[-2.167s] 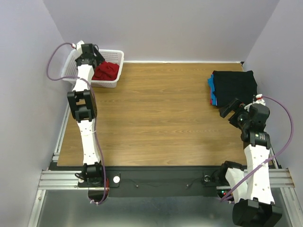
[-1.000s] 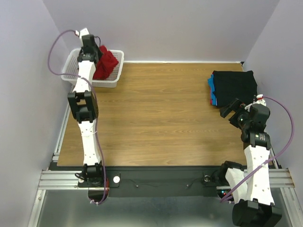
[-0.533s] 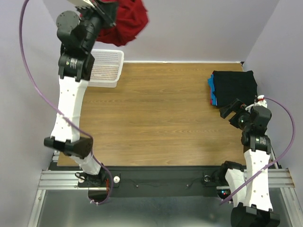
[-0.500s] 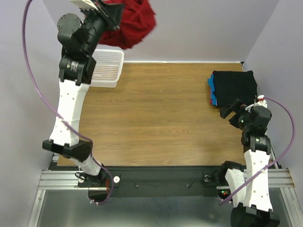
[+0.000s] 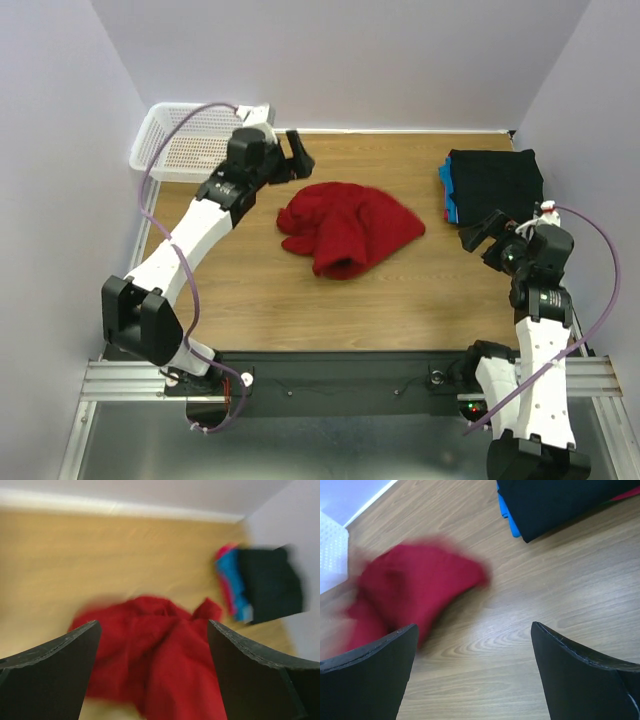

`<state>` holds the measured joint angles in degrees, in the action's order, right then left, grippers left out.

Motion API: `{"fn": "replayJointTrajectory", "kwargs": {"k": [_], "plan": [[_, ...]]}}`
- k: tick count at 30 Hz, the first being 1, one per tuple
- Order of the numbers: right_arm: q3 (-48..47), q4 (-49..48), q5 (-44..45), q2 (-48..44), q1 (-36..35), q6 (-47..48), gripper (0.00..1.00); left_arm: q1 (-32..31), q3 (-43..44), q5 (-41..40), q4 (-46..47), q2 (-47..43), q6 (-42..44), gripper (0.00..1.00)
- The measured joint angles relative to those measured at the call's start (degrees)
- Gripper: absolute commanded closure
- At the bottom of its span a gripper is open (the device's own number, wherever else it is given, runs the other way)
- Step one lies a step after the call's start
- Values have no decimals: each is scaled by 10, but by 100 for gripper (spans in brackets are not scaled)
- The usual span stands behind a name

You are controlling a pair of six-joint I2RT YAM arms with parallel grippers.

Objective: Fold and stack the t-shirts
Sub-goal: Move the tshirt to the center of the board, then flatten the tshirt out

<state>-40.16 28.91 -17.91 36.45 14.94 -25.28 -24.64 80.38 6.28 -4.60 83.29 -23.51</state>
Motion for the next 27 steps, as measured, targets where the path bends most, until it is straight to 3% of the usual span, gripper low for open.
{"fn": "replayJointTrajectory", "kwargs": {"k": [5,9,15,18,22,27], "plan": [[0,2,-21,25,-10,13,0,4,-162,-69,-25,-31,-31,2],[0,3,-8,63,-64,19,0,3,-275,-80,-21,-115,-67,1],[-3,-19,93,174,-295,-10,0,-21,-441,-47,20,-248,-126,2],[-13,-35,141,243,-350,-38,0,-68,-502,-30,39,-267,-153,1],[-34,-43,200,305,-353,-74,0,-122,-566,-15,49,-274,-179,2],[-32,-49,240,298,-352,-98,0,-132,-575,-13,91,-251,-190,2]]}}
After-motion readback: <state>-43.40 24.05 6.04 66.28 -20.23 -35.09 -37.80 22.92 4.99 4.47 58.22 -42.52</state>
